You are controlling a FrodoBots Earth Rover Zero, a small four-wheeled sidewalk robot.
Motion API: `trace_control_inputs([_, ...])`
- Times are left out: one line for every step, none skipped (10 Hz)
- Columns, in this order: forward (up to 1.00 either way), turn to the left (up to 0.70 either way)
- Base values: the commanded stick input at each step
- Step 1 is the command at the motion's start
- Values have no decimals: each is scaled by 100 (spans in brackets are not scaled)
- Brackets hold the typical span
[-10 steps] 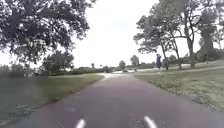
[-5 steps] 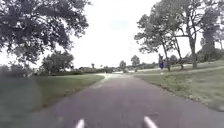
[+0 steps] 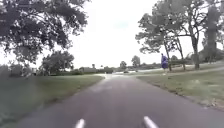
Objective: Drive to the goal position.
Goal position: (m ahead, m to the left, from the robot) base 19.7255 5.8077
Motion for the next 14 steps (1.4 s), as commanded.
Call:
trace_control_inputs([70, 0])
trace_control_inputs([70, 0])
trace_control_inputs([70, 0])
trace_control_inputs([70, 0])
trace_control_inputs([70, 0])
trace_control_inputs([70, 0])
trace_control_inputs([70, 0])
trace_control_inputs([70, -1])
trace_control_inputs([70, -1])
trace_control_inputs([70, -29])
trace_control_inputs([70, -9])
trace_control_inputs([70, 0])
trace_control_inputs([70, 0])
trace_control_inputs([70, 0])
